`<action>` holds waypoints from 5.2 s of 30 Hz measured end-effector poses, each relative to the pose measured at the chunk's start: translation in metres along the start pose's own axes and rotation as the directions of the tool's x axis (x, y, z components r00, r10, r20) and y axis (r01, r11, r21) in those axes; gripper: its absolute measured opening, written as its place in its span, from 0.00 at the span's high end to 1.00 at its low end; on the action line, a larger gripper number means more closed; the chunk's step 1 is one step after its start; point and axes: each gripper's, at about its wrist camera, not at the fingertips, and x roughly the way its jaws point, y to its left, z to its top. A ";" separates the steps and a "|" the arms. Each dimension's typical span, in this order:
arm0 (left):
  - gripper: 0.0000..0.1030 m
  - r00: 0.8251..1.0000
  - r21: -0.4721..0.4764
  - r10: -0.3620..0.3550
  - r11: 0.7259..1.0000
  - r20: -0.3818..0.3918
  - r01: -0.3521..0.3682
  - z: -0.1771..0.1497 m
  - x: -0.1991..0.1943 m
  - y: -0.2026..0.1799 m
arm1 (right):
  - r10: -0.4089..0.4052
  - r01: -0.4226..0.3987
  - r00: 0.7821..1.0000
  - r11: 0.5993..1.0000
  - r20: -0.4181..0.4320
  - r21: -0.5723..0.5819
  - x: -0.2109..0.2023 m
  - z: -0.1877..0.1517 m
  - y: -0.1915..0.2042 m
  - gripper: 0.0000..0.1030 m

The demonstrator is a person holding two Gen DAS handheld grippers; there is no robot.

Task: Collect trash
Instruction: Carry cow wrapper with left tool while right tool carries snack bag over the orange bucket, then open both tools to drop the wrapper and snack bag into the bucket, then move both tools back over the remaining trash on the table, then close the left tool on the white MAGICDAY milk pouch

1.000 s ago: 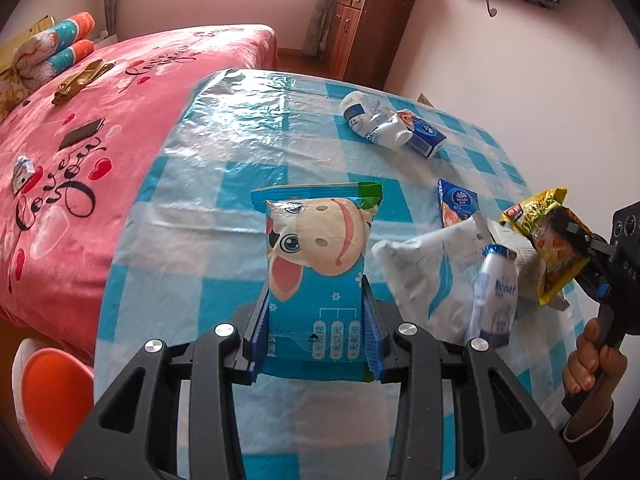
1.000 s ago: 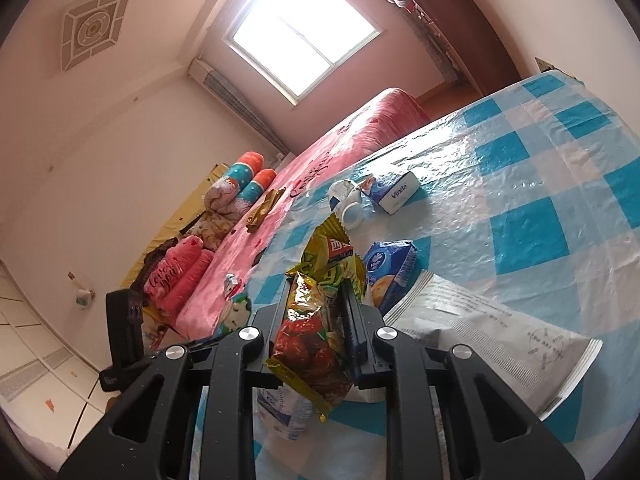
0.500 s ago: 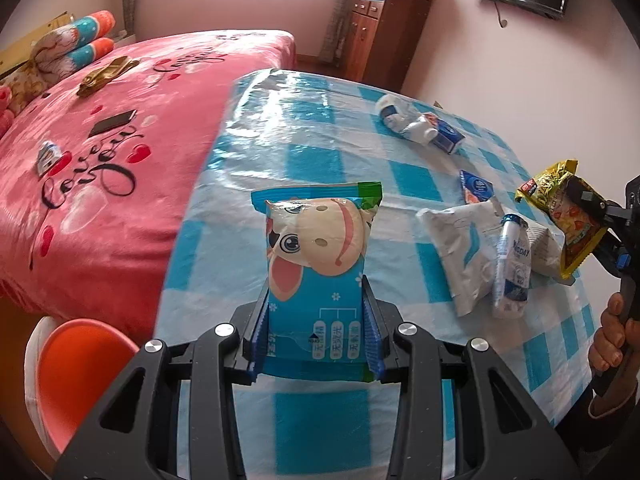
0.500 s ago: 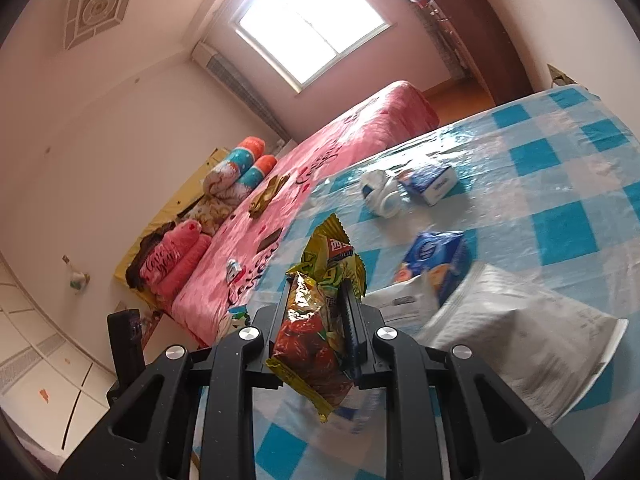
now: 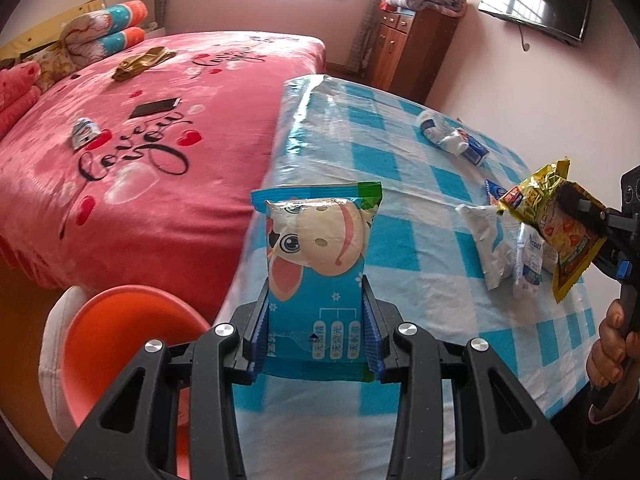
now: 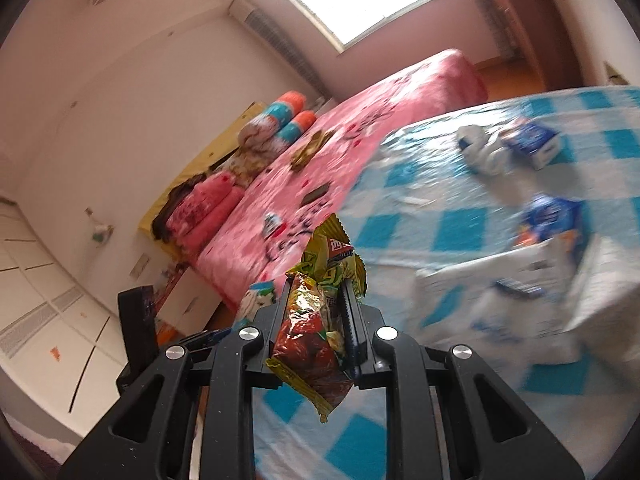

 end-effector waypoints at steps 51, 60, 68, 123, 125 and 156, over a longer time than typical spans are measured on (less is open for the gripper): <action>0.20 0.967 -0.298 0.248 0.929 0.052 -0.222 -0.095 -0.038 0.156 | -0.075 -0.022 0.971 0.917 -0.227 -0.398 0.144 -0.077 0.160 0.09; 0.18 0.973 -0.269 0.216 0.945 0.077 -0.189 -0.082 -0.037 0.127 | -0.149 0.077 0.977 0.914 -0.153 -0.397 0.121 -0.081 0.133 0.09; 0.16 0.983 -0.233 0.166 0.962 0.080 -0.143 -0.070 -0.036 0.102 | -0.213 0.161 0.973 0.900 -0.087 -0.404 0.099 -0.084 0.121 0.09; 0.14 0.999 0.092 0.028 0.995 0.031 -0.031 -0.035 0.006 -0.083 | -0.447 0.483 0.875 0.840 0.187 -0.248 -0.009 -0.052 -0.001 0.08; 0.14 0.999 0.103 0.024 0.994 0.028 -0.027 -0.034 0.008 -0.089 | -0.453 0.489 0.871 0.837 0.192 -0.245 -0.011 -0.051 -0.005 0.08; 0.14 0.997 0.277 -0.082 0.958 -0.006 0.080 -0.015 0.038 -0.195 | -0.535 0.491 0.817 0.841 0.213 0.228 -0.117 -0.021 -0.148 0.08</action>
